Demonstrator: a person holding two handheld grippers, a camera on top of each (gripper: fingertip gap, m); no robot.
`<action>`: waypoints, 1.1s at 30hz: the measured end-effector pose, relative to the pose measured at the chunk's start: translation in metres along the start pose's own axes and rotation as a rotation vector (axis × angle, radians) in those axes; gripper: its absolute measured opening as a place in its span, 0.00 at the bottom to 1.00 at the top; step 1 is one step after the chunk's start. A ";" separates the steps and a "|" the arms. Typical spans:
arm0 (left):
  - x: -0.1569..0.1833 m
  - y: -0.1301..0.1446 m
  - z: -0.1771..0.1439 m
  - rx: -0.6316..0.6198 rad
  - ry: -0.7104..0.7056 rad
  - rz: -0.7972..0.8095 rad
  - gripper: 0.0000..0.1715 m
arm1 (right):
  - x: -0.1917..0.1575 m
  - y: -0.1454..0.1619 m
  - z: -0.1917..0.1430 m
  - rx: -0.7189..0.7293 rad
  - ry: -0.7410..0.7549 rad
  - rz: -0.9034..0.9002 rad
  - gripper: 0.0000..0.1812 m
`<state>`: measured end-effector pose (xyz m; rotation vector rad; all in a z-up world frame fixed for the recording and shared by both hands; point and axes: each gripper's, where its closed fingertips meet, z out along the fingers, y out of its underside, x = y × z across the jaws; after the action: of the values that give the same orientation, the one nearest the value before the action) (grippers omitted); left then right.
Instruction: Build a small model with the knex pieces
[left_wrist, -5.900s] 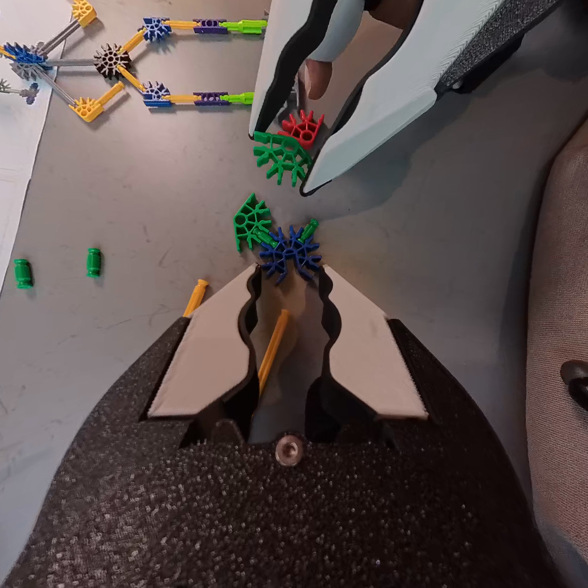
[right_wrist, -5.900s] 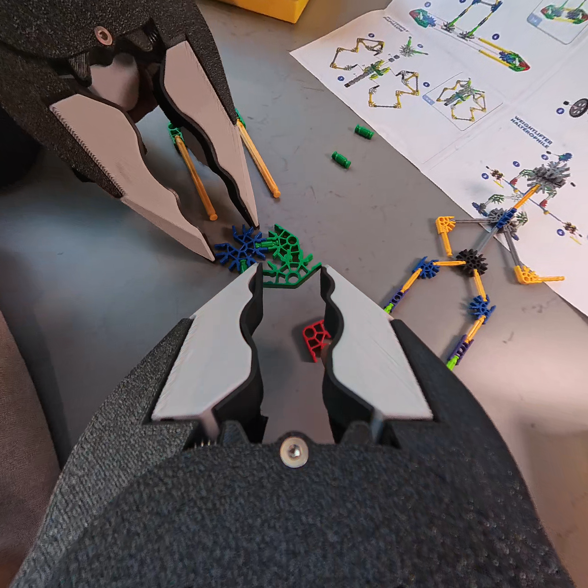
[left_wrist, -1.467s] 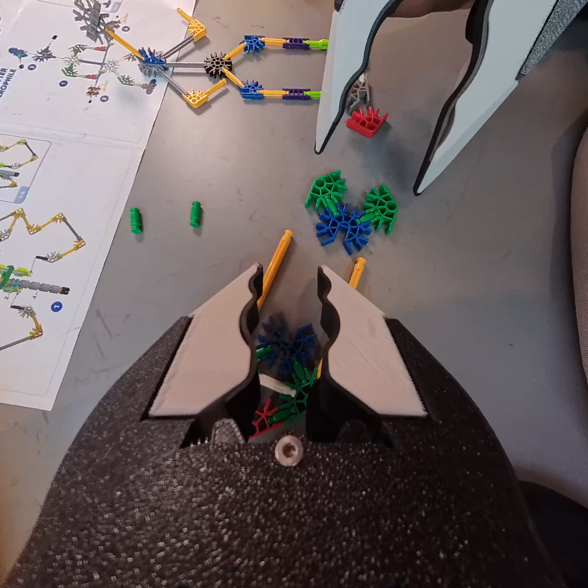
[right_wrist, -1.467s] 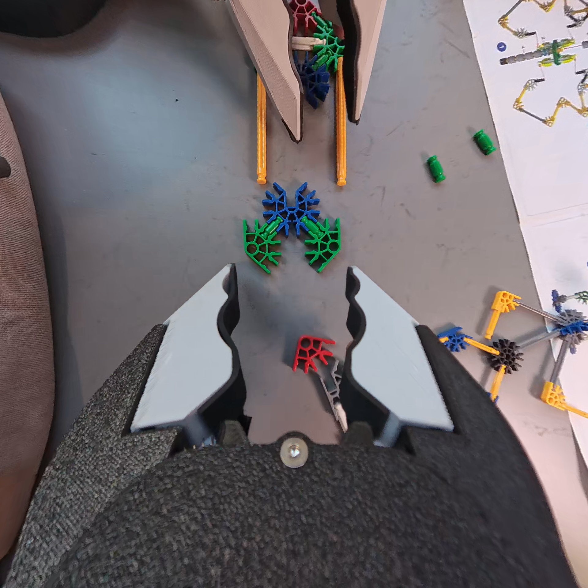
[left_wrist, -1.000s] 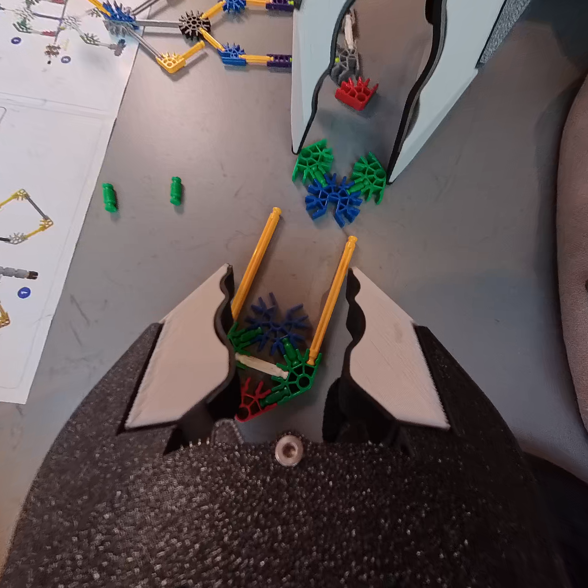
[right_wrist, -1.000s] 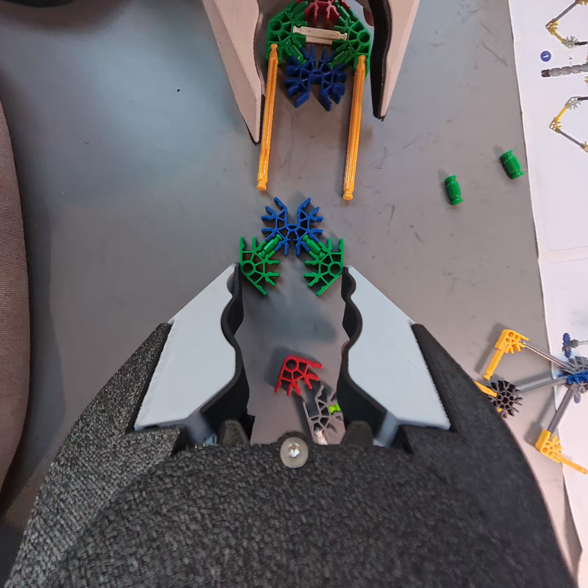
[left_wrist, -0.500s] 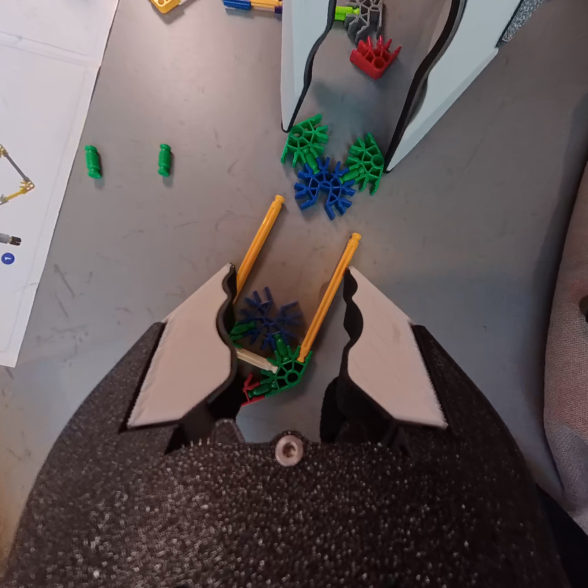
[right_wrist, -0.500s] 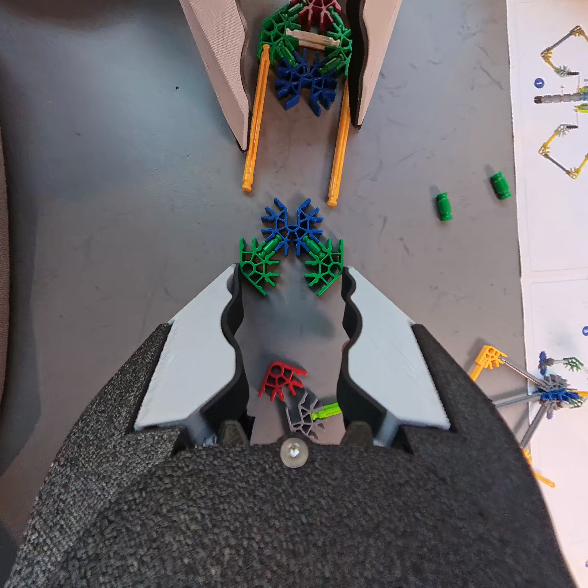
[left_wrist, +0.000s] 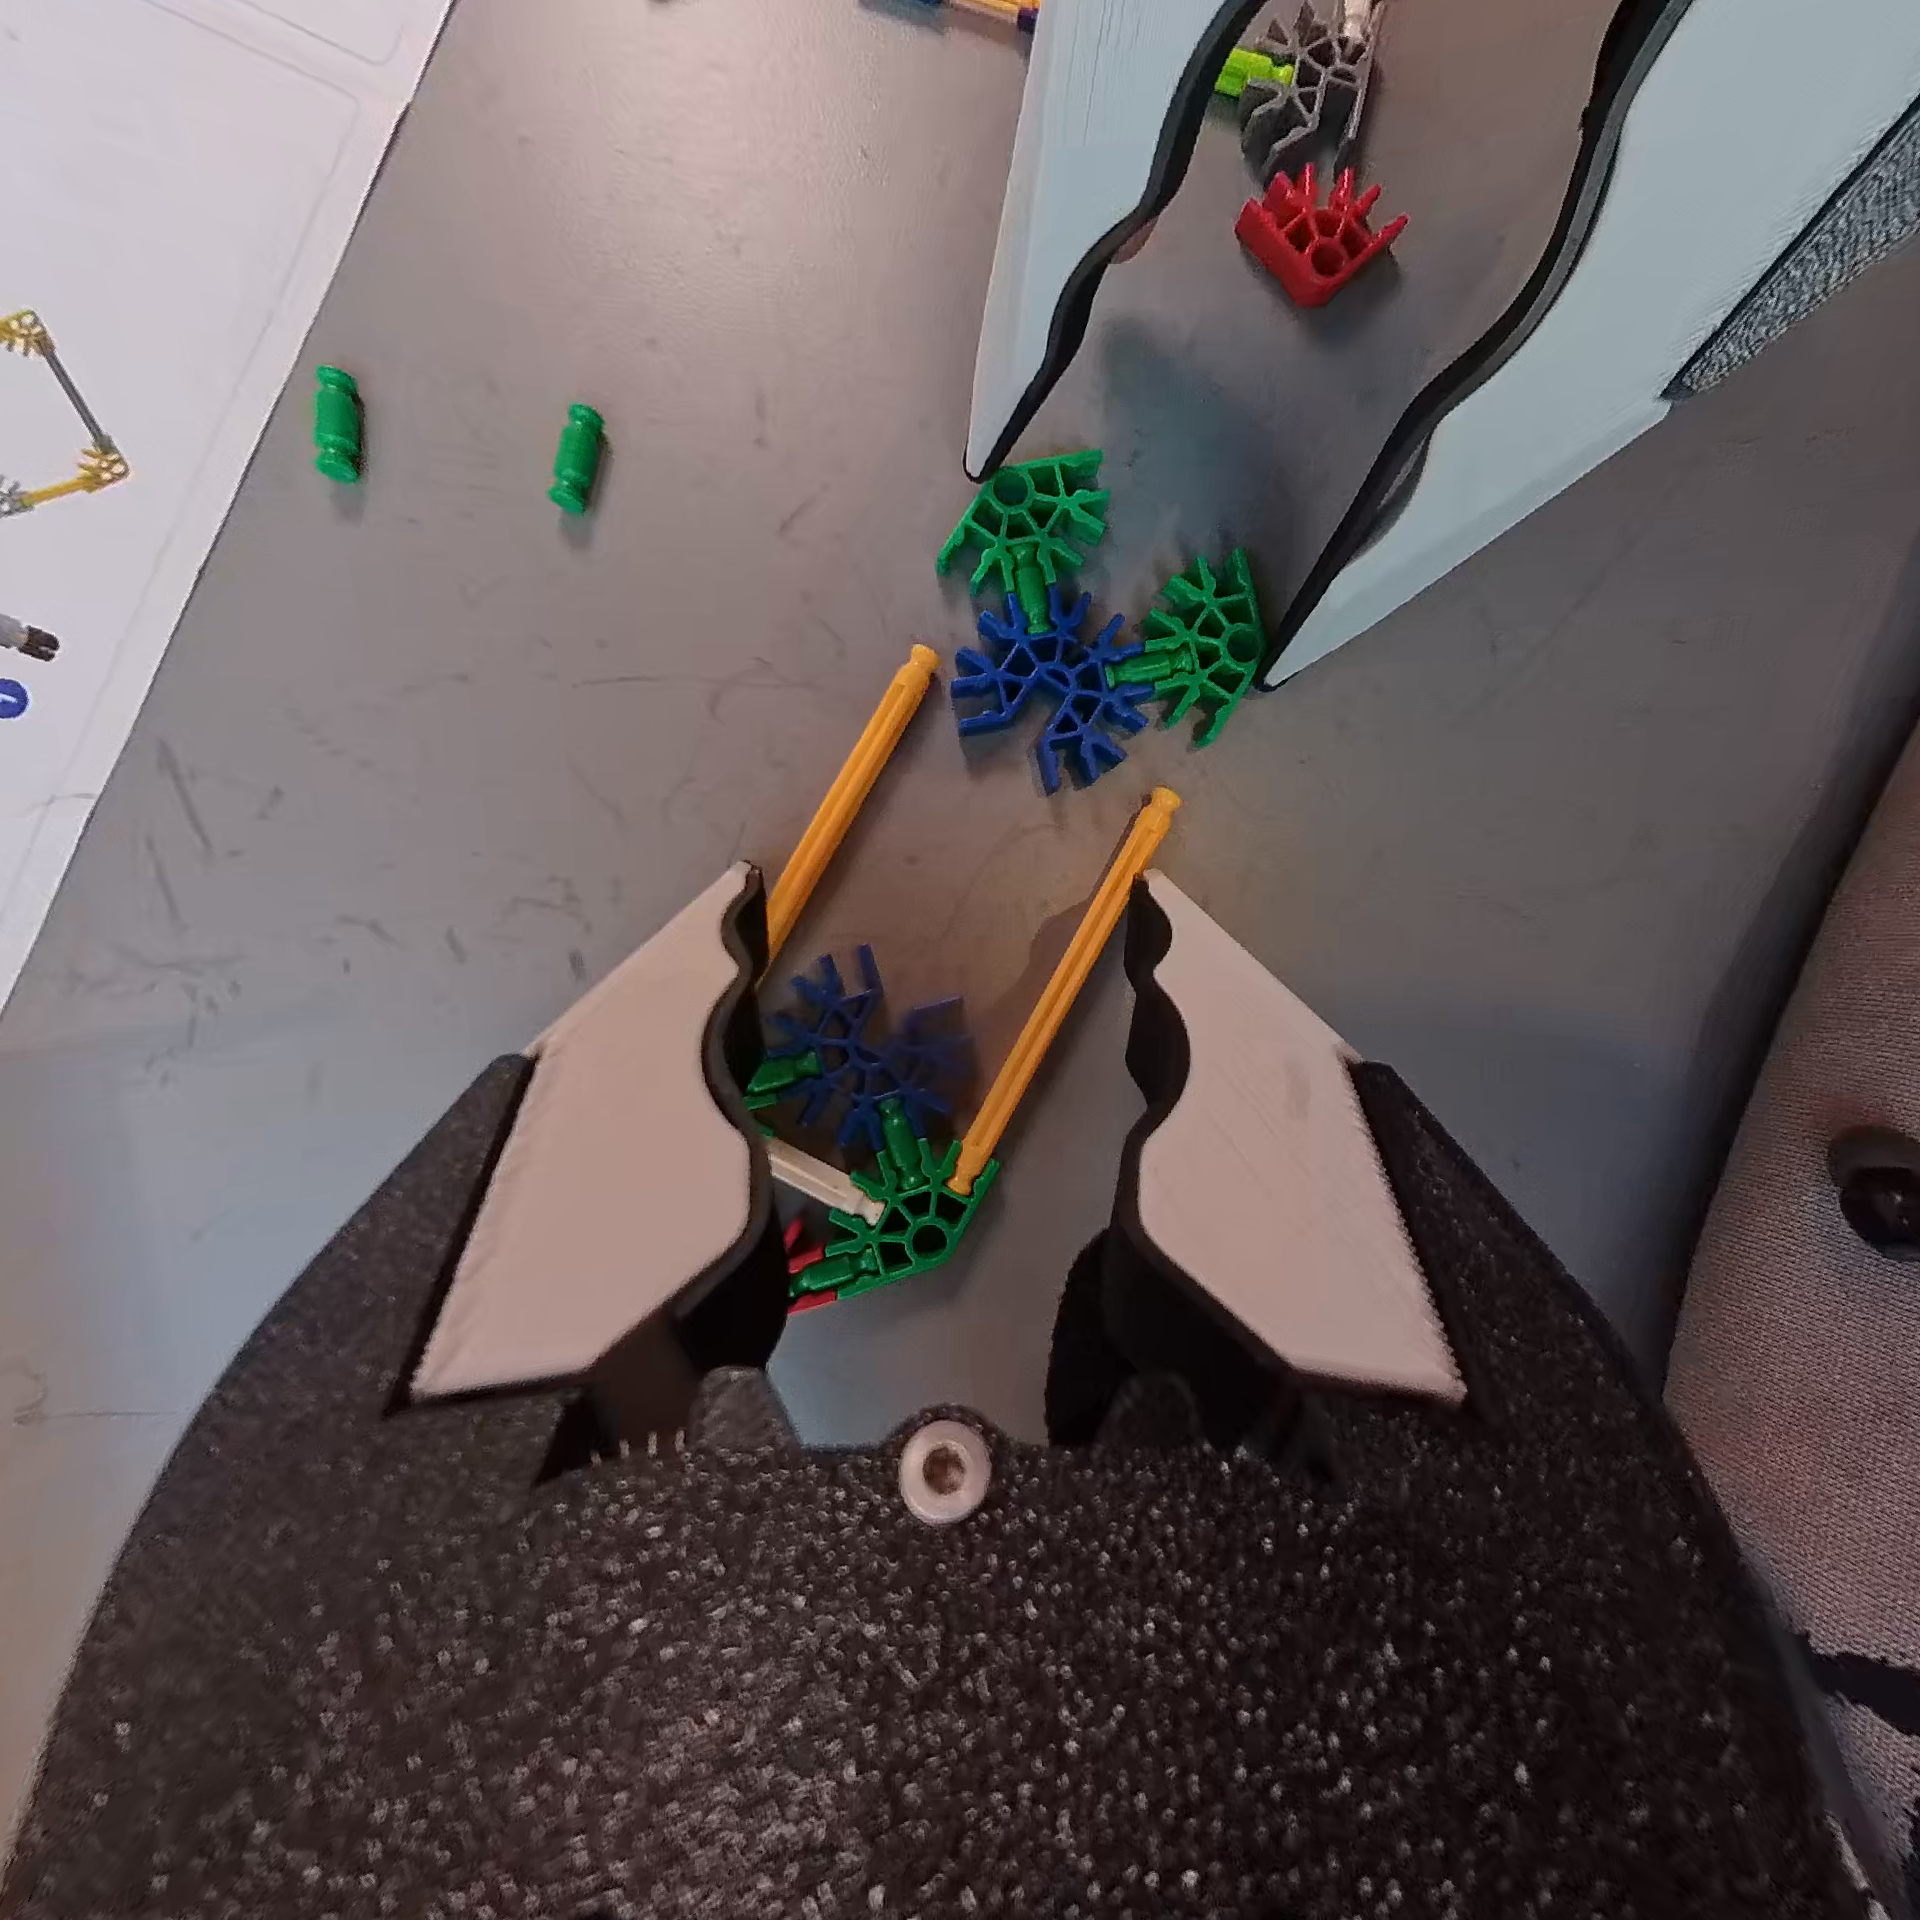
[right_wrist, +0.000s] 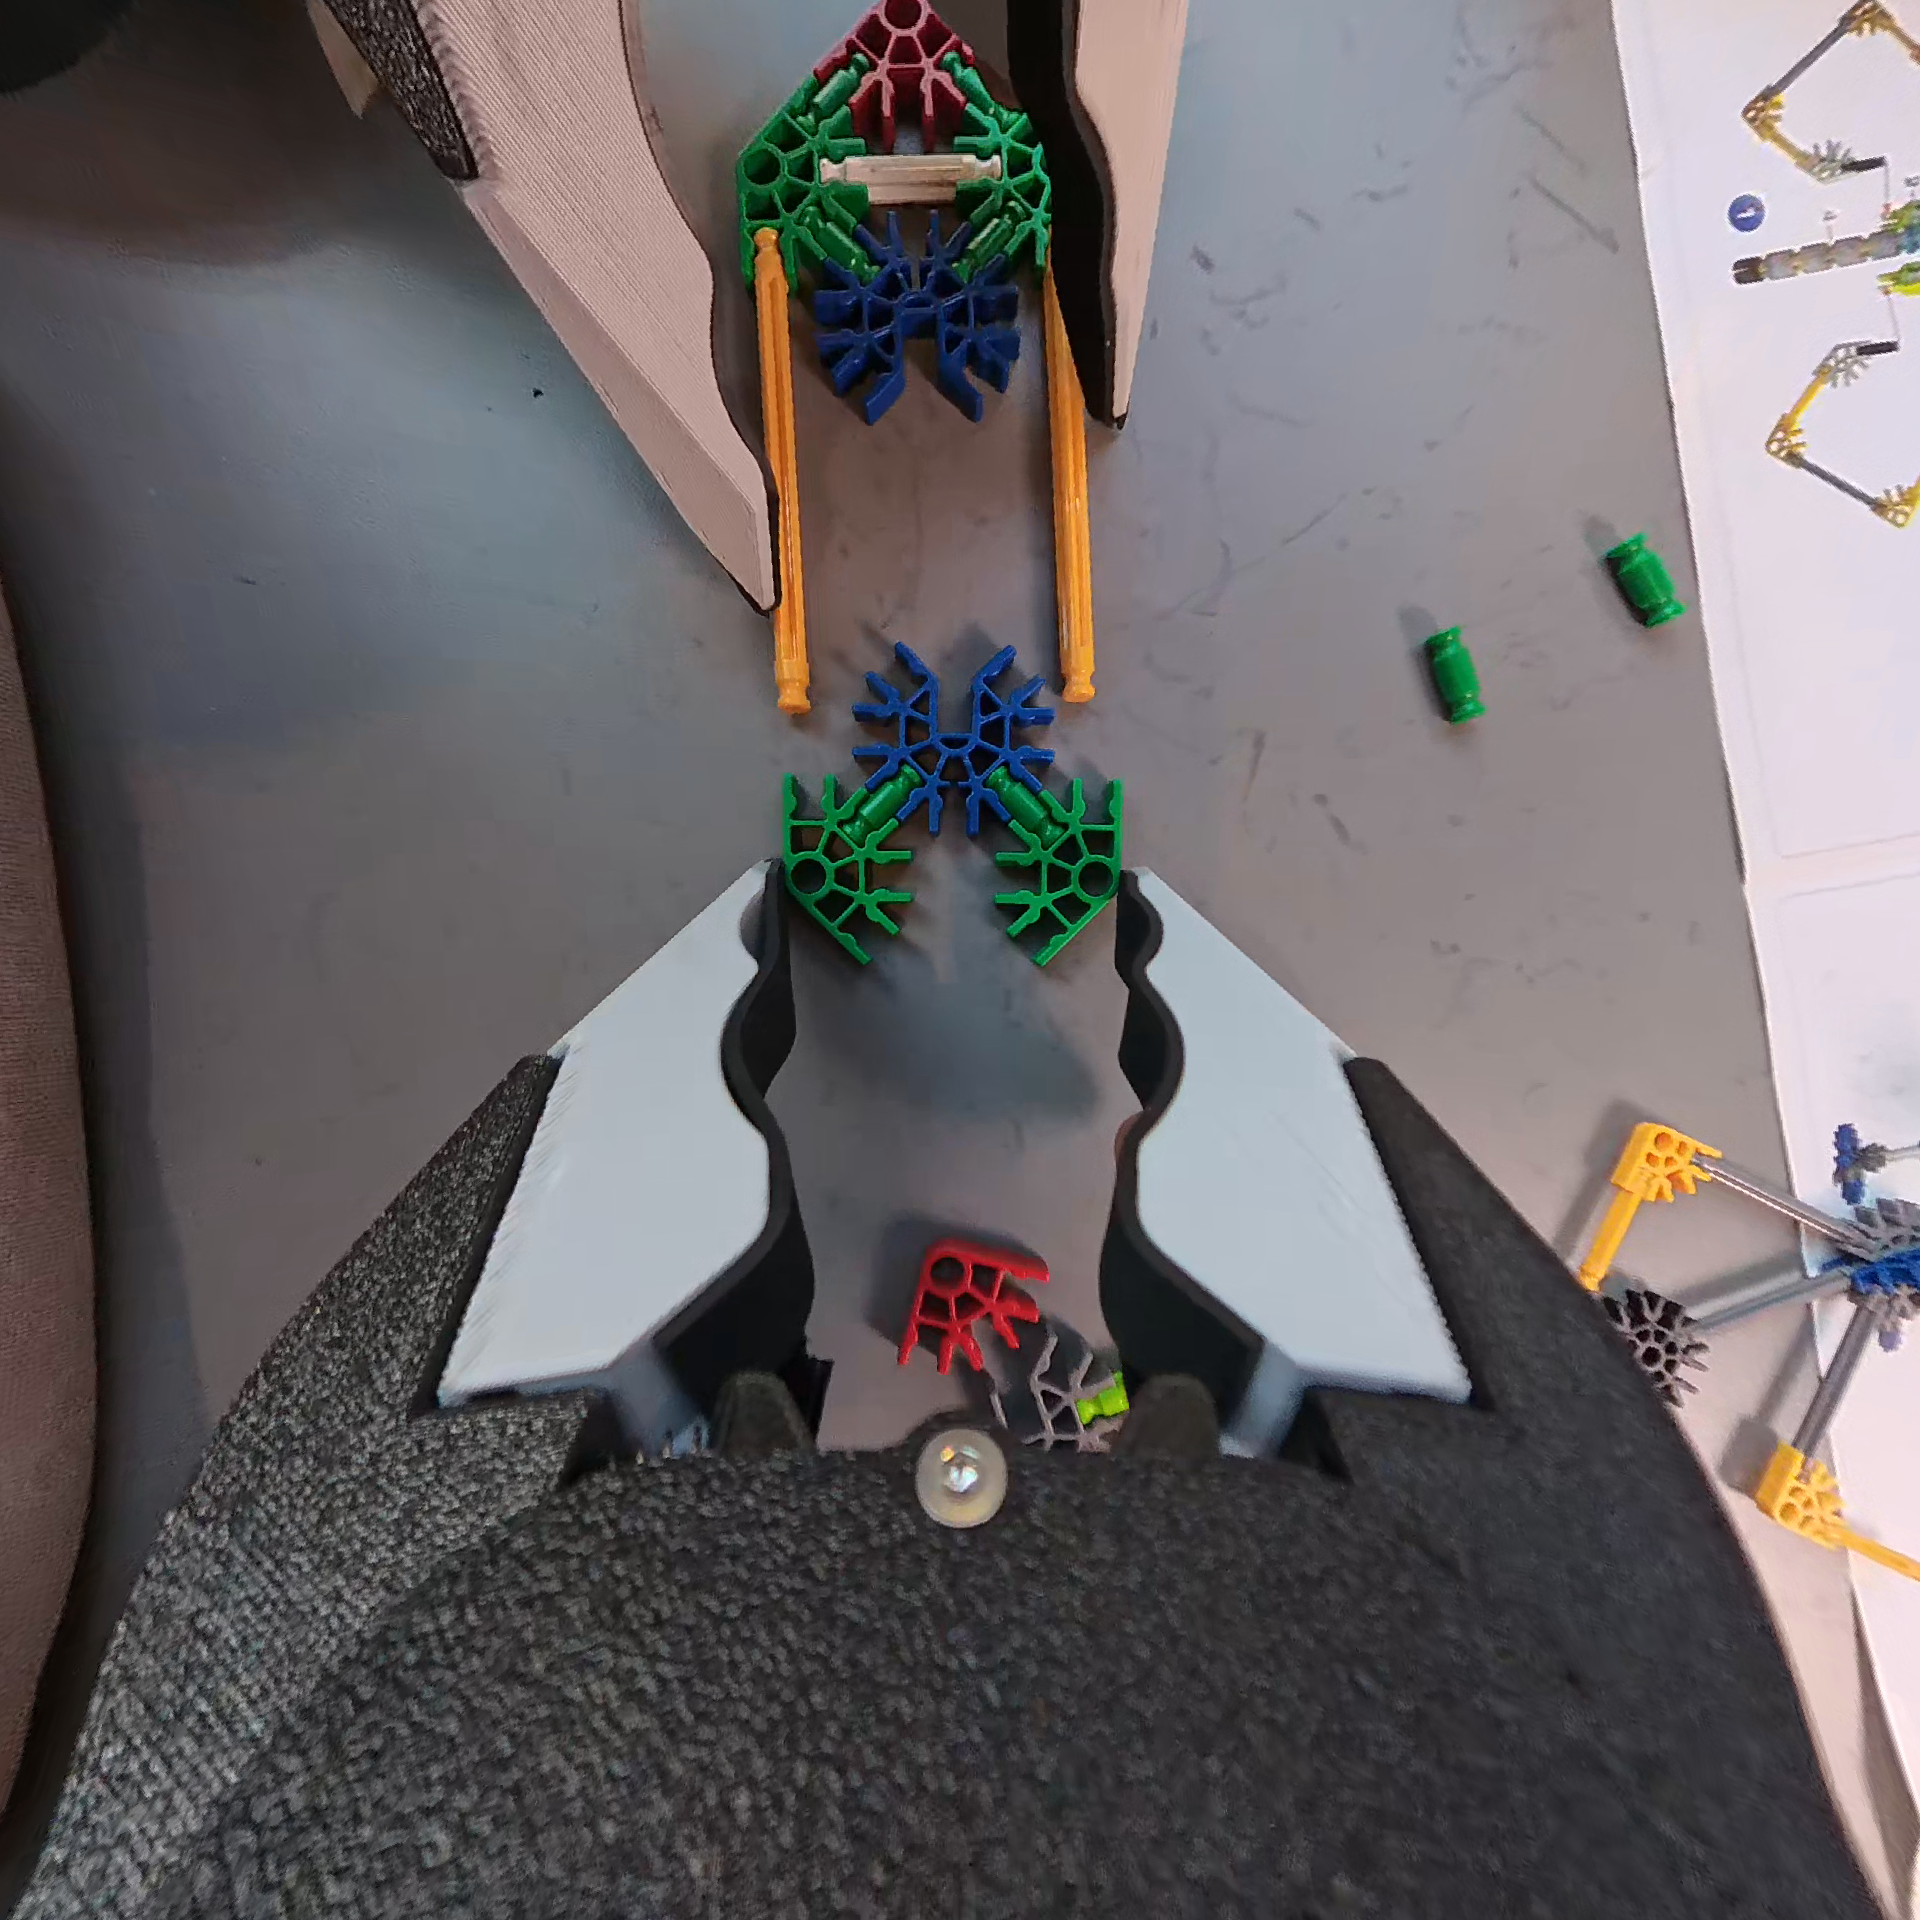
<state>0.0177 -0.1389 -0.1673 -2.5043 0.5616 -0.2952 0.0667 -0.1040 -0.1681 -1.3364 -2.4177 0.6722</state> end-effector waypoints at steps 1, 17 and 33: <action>0.000 0.000 0.000 0.000 0.000 -0.002 0.41 | 0.000 0.000 0.000 0.000 0.001 0.003 0.34; -0.013 0.019 -0.015 -0.010 0.049 0.122 0.48 | -0.001 0.002 -0.005 0.022 -0.004 0.001 0.36; -0.008 0.022 -0.013 -0.069 -0.001 0.121 0.41 | 0.001 0.007 -0.003 0.017 -0.007 0.017 0.32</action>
<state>-0.0005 -0.1579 -0.1700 -2.5231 0.7310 -0.2319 0.0725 -0.0993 -0.1685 -1.3514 -2.4033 0.7005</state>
